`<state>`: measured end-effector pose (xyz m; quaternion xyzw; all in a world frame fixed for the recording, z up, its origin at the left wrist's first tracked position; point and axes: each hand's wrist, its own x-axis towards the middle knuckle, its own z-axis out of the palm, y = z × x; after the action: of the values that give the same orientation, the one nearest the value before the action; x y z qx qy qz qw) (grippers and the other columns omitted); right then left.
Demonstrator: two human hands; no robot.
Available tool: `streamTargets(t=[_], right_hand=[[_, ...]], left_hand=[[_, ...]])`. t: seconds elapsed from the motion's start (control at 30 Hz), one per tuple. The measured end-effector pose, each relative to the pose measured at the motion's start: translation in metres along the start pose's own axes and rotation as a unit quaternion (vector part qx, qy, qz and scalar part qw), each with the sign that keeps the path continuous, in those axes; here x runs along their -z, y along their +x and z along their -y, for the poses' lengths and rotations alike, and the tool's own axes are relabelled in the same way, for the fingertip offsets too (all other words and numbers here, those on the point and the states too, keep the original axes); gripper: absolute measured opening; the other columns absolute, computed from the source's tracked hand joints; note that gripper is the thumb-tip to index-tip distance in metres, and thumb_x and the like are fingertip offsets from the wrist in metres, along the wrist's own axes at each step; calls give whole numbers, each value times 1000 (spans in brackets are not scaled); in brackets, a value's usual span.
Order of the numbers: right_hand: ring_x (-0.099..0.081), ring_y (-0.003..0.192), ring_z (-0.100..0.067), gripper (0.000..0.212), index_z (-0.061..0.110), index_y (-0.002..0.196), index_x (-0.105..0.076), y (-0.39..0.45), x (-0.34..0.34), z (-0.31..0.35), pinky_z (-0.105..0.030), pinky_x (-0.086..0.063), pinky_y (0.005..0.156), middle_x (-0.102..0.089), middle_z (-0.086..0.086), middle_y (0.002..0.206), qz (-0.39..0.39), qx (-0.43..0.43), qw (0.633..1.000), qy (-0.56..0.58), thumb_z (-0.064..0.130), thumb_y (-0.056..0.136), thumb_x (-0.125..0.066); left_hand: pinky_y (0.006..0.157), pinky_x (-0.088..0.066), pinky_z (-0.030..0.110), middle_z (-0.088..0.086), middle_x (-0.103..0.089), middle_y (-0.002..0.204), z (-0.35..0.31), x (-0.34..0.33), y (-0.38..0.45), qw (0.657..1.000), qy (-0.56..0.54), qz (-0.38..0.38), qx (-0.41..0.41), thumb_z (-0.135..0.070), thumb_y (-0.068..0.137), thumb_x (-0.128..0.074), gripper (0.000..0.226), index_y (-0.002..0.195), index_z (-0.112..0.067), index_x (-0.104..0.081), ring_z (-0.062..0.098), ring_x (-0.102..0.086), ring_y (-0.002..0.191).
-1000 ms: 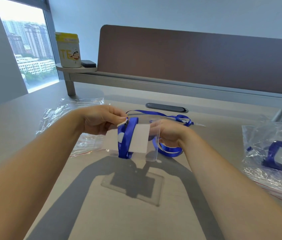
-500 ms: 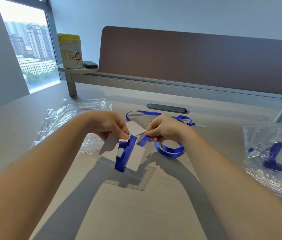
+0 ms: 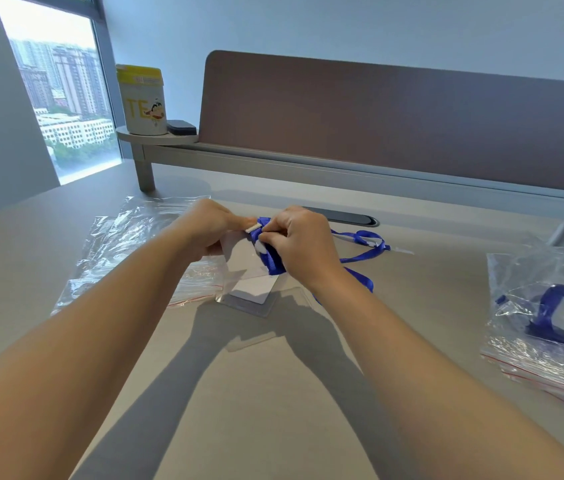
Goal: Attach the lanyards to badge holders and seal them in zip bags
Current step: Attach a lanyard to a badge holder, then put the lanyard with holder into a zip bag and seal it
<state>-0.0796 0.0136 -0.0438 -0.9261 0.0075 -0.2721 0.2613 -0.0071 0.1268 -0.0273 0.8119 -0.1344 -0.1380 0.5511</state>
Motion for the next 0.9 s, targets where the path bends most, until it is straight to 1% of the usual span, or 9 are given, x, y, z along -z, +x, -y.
streamTargets(t=[0.1, 0.23, 0.33, 0.43, 0.57, 0.67, 0.73, 0.8, 0.9], right_hand=[[-59, 88, -26, 21, 1, 92, -71, -2, -5, 2, -32, -45, 77, -68, -17, 96, -4, 1, 1000, 11, 12, 88, -53], [-57, 85, -27, 28, 1, 97, -65, -7, -11, 5, -42, -47, 79, -66, -15, 92, 84, 52, 995, -6, 23, 92, -49], [-57, 100, -25, 36, 6, 114, -58, -9, -12, 9, -41, -45, 90, -65, -11, 110, 142, 82, 986, -26, 30, 87, -57], [-54, 113, -26, 42, 8, 126, -50, -7, -19, 8, -39, -44, 96, -59, -9, 126, 159, 130, 973, -109, 16, 86, -58], [-66, 81, -40, 43, -1, 109, -63, -5, -33, 12, -47, -57, 64, -71, -21, 97, 66, 201, 964, -162, -17, 71, -50], [-67, 57, -37, 36, -3, 89, -69, -1, -40, 17, -42, -55, 42, -72, -19, 72, 19, 230, 958, -173, -15, 59, -55], [-68, 62, -36, 34, -2, 91, -69, 2, -41, 22, -41, -57, 48, -72, -18, 75, 23, 219, 961, -165, -17, 62, -58], [-66, 87, -36, 35, 1, 107, -64, 8, -44, 24, -43, -56, 75, -71, -19, 97, 19, 174, 974, -144, -14, 77, -51], [-59, 102, -29, 33, 4, 117, -58, 15, -50, 16, -31, -44, 84, -64, -15, 113, 8, 74, 993, -92, -5, 90, -41]], left_hand=[[36, -45, 13, 7, -55, 61, 2, -2, 3, 999, -36, -26, 14, -19, 81, -67, 28, 60, -6, -54, 11, -55, 44], [29, -37, 8, 4, -56, 54, 10, 7, 8, 990, -118, -45, 65, -19, 82, -65, 25, 65, -9, -50, 10, -54, 43], [25, -29, 7, 0, -48, 38, 20, 17, 9, 983, -149, -46, 101, -21, 81, -65, 28, 61, -11, -49, 6, -44, 26], [40, -42, 11, -1, -58, 45, 31, 26, 13, 972, -191, -19, 133, -22, 80, -66, 21, 66, -12, -55, 8, -55, 39], [52, -38, 15, -6, -57, 40, 37, 37, 12, 966, -192, -1, 173, -21, 82, -65, 23, 64, -12, -53, 6, -46, 56], [40, -41, 7, -3, -58, 53, 34, 50, 6, 967, -178, 12, 183, -21, 85, -61, 19, 71, -9, -54, 4, -50, 51], [33, -43, 9, 1, -64, 47, 33, 61, 1, 971, -172, 27, 164, -27, 90, -54, 24, 79, -6, -56, 4, -59, 38], [38, -48, 14, 7, -67, 55, 38, 73, 0, 985, -122, 5, 121, -32, 93, -48, 32, 87, -1, -57, 9, -63, 40], [70, -52, 32, 17, -65, 95, 59, 94, 3, 992, 83, -95, 30, -26, 92, -51, 37, 110, 5, -58, 26, -63, 80]])
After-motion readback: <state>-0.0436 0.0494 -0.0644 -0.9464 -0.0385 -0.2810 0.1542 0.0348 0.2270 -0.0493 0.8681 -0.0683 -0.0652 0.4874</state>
